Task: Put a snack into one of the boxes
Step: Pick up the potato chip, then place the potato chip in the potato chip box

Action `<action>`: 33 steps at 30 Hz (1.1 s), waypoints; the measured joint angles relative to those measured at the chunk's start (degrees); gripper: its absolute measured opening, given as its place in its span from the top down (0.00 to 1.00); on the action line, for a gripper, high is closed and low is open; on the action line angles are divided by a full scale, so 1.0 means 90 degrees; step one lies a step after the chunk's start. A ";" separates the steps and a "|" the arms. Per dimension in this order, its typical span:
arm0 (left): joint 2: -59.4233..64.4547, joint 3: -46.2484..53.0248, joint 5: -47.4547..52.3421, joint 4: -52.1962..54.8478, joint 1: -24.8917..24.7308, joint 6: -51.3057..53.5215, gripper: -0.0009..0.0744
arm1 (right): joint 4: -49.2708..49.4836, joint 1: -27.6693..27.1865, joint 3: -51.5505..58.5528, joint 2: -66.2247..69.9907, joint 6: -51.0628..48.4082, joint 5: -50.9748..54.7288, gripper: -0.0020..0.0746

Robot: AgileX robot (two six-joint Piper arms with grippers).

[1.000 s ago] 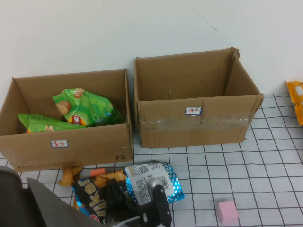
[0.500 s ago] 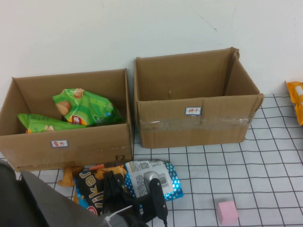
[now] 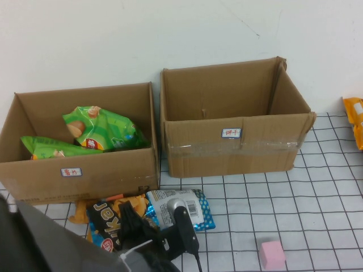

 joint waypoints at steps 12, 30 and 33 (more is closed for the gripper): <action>-0.3075 -0.0132 -0.0294 -0.2144 -0.0224 0.2220 0.85 | 0.0000 0.0000 0.0000 0.0000 0.0000 0.0000 0.98; -0.5981 -0.1785 -0.0330 -0.5382 0.1583 0.5006 0.89 | 0.0000 0.0000 0.0000 0.0000 0.0000 0.0000 0.98; -0.5835 -0.1785 -0.0688 -0.6014 0.2241 0.5518 0.89 | 0.0000 0.0000 0.0000 0.0000 0.0000 0.0000 0.98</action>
